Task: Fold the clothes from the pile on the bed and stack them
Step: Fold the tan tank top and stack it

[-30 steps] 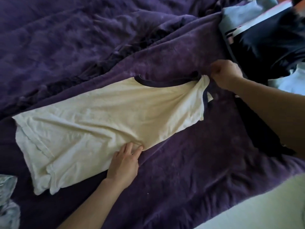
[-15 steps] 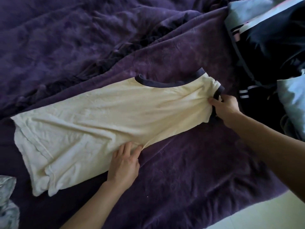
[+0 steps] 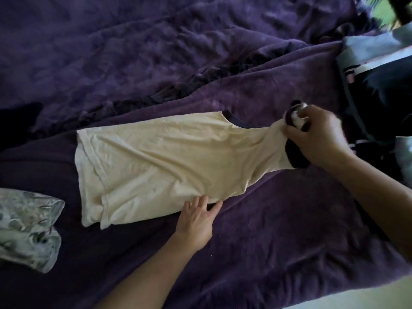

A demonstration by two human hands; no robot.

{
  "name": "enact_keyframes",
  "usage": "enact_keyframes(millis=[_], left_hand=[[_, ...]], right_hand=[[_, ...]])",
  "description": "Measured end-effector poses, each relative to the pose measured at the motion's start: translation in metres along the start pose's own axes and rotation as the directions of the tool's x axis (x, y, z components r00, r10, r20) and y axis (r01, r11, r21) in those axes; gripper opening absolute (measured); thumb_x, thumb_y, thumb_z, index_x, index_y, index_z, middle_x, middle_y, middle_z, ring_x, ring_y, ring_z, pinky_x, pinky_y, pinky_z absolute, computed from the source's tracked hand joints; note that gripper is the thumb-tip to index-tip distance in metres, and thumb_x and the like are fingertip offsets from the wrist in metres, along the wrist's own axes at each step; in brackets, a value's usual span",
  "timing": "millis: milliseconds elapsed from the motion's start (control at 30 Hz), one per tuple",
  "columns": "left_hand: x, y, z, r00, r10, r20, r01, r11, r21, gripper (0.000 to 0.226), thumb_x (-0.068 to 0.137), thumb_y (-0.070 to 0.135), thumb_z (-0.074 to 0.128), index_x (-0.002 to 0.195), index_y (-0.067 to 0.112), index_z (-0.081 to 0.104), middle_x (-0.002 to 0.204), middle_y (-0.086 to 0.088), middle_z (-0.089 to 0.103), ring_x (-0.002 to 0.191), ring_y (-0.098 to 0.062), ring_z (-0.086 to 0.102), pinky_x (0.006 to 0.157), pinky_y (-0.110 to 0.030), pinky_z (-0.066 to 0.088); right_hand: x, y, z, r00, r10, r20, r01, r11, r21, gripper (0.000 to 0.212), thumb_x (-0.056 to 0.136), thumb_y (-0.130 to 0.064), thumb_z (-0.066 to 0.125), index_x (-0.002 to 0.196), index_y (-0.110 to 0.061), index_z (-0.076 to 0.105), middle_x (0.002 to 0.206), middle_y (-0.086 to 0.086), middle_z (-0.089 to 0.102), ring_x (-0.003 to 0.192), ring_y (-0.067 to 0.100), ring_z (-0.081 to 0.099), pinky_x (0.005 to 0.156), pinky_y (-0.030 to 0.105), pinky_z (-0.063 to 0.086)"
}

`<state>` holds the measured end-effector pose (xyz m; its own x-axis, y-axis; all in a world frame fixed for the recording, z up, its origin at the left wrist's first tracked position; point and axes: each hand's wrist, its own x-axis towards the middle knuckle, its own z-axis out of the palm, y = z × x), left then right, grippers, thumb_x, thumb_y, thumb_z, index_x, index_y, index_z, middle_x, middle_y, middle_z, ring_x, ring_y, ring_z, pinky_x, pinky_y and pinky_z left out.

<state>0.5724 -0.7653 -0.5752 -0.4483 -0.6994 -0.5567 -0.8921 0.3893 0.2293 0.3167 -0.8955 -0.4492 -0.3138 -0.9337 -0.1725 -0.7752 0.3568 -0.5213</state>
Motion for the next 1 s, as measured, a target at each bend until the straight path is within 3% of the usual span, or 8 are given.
enact_keyframes(millis=[133, 333, 467, 567, 633, 700, 800, 1000], left_hand=[[-0.035, -0.020, -0.001, 0.987, -0.120, -0.106, 0.097, 0.975, -0.199, 0.054, 0.090, 0.019, 0.049, 0.142, 0.027, 0.036, 0.134, -0.002, 0.039, 0.118, -0.023, 0.042, 0.097, -0.037, 0.039], [-0.103, -0.074, 0.021, 0.915, -0.368, -0.163, 0.299, 0.893, -0.336, 0.038, 0.085, 0.014, 0.060, 0.123, 0.016, 0.062, 0.118, -0.003, 0.055, 0.106, -0.025, 0.056, 0.084, -0.041, 0.049], [-0.116, -0.095, 0.029, 0.886, -0.435, -0.158, 0.358, 0.860, -0.363, 0.035, 0.089, 0.017, 0.056, 0.124, 0.016, 0.060, 0.119, -0.003, 0.054, 0.106, -0.024, 0.054, 0.086, -0.039, 0.048], [-0.103, -0.094, 0.021, 0.873, -0.424, -0.240, 0.311, 0.865, -0.394, 0.035, 0.090, 0.016, 0.054, 0.125, 0.015, 0.058, 0.127, -0.005, 0.050, 0.110, -0.024, 0.052, 0.086, -0.038, 0.048], [-0.082, -0.087, 0.008, 0.872, -0.381, -0.307, 0.256, 0.890, -0.376, 0.039, 0.090, 0.015, 0.054, 0.129, 0.017, 0.055, 0.135, -0.006, 0.045, 0.114, -0.024, 0.048, 0.088, -0.037, 0.047], [-0.054, -0.082, -0.007, 0.862, -0.325, -0.390, 0.184, 0.916, -0.356, 0.044, 0.087, 0.011, 0.054, 0.131, 0.016, 0.052, 0.140, -0.007, 0.041, 0.119, -0.026, 0.045, 0.090, -0.038, 0.047], [-0.015, -0.084, -0.017, 0.895, -0.253, -0.366, 0.149, 0.946, -0.289, 0.054, 0.086, 0.008, 0.050, 0.139, 0.012, 0.040, 0.152, -0.011, 0.027, 0.137, -0.027, 0.029, 0.102, -0.039, 0.037], [0.017, -0.112, 0.003, 0.981, -0.180, -0.079, 0.166, 0.974, -0.152, 0.064, 0.089, 0.011, 0.044, 0.149, 0.015, 0.022, 0.160, -0.006, 0.008, 0.148, -0.020, 0.004, 0.118, -0.039, 0.019]], right_hand=[[-0.012, -0.086, 0.075, 0.952, -0.142, 0.272, 0.196, 0.963, -0.183, 0.037, 0.079, -0.028, 0.067, 0.114, -0.016, 0.059, 0.108, 0.015, 0.063, 0.099, 0.036, 0.060, 0.073, 0.034, 0.042], [-0.048, -0.135, 0.214, 0.792, -0.053, 0.609, 0.263, 0.928, -0.262, 0.046, 0.078, -0.006, 0.063, 0.122, -0.011, 0.049, 0.111, 0.015, 0.061, 0.108, 0.035, 0.058, 0.071, 0.032, 0.039], [-0.059, -0.123, 0.236, 0.670, -0.031, 0.742, 0.210, 0.966, -0.149, 0.041, 0.089, -0.027, 0.062, 0.123, -0.006, 0.055, 0.113, 0.014, 0.063, 0.103, 0.033, 0.061, 0.077, 0.033, 0.045], [-0.046, -0.099, 0.208, 0.764, -0.017, 0.645, -0.069, 0.992, 0.109, 0.034, 0.087, -0.029, 0.066, 0.116, -0.010, 0.063, 0.097, 0.009, 0.071, 0.083, 0.027, 0.068, 0.070, 0.036, 0.052], [-0.030, -0.074, 0.180, 0.951, -0.001, 0.308, -0.021, 0.998, 0.067, 0.024, 0.083, -0.030, 0.067, 0.105, -0.021, 0.066, 0.096, 0.002, 0.071, 0.087, 0.023, 0.066, 0.073, 0.032, 0.048], [-0.013, -0.043, 0.156, 0.995, 0.084, 0.058, -0.083, 0.996, -0.016, 0.024, 0.078, -0.034, 0.066, 0.098, -0.022, 0.062, 0.099, 0.002, 0.068, 0.092, 0.026, 0.063, 0.076, 0.033, 0.045], [0.002, -0.007, 0.152, 0.951, 0.249, 0.185, -0.251, 0.968, -0.012, 0.040, 0.074, -0.042, 0.072, 0.102, -0.015, 0.064, 0.100, 0.004, 0.068, 0.095, 0.026, 0.063, 0.078, 0.034, 0.048], [0.011, 0.014, 0.157, 0.884, 0.266, 0.384, -0.380, 0.887, 0.262, 0.021, 0.081, -0.021, 0.076, 0.086, -0.003, 0.068, 0.080, 0.013, 0.071, 0.069, 0.024, 0.068, 0.064, 0.038, 0.060]])
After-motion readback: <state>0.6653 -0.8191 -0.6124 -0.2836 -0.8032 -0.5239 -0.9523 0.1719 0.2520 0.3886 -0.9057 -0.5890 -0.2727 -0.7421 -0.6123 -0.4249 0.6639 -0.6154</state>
